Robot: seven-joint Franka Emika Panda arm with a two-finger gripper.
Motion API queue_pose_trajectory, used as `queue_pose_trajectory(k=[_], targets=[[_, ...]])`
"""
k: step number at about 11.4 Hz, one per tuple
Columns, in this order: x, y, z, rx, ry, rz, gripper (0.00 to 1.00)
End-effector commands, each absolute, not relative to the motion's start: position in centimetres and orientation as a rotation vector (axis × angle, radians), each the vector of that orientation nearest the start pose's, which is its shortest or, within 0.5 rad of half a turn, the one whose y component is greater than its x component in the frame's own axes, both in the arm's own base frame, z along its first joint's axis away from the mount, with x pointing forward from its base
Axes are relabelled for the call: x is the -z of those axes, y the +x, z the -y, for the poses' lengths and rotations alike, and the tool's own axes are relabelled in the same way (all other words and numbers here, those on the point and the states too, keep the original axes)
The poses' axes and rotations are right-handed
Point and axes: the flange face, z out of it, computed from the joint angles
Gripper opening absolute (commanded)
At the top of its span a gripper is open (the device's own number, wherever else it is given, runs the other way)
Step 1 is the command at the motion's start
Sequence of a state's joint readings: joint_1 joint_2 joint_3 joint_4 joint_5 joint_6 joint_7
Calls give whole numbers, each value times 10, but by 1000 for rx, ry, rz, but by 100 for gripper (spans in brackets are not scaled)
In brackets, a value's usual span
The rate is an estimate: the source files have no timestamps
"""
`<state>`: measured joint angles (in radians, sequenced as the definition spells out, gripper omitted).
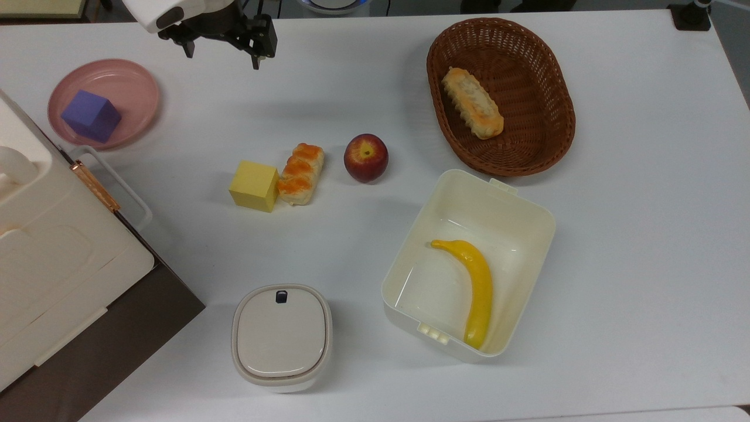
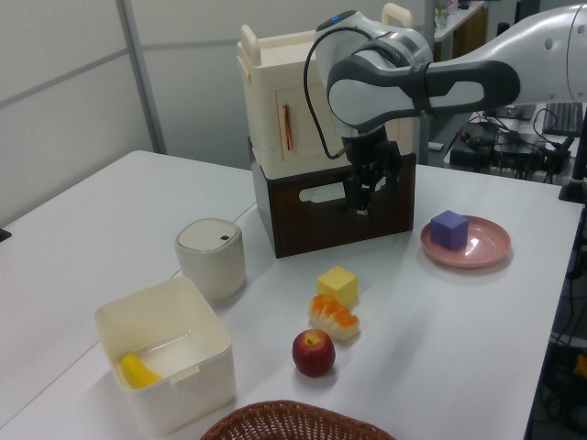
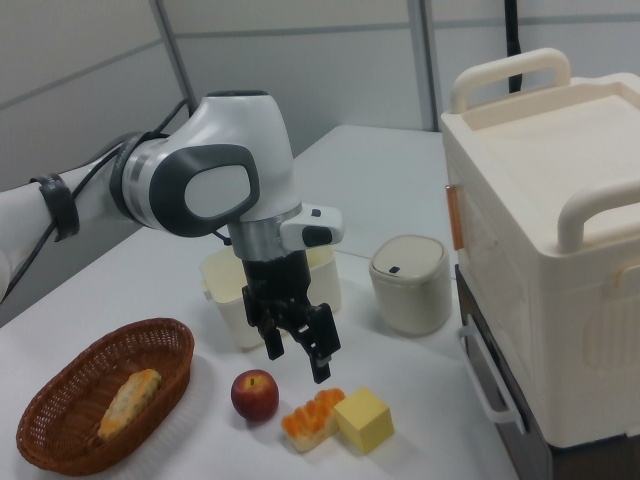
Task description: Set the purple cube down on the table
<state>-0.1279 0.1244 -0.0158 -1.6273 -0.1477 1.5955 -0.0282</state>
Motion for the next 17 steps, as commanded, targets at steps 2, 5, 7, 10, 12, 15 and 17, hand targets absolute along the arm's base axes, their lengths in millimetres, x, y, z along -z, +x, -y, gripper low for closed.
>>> queue_pose_trajectory(k=[2, 5, 7, 10, 12, 15, 17], targets=[[-535, 571, 97, -306, -3276, -141, 100], [-536, 570, 97, -303, -3276, -143, 100], [-536, 570, 96, -303, -3277, -141, 100], [-536, 570, 96, -303, -3276, -143, 100], [-538, 570, 98, -299, -3277, -144, 100], [-538, 571, 103, -278, -3280, -146, 100], [-539, 573, 125, -216, -3284, -203, 100]])
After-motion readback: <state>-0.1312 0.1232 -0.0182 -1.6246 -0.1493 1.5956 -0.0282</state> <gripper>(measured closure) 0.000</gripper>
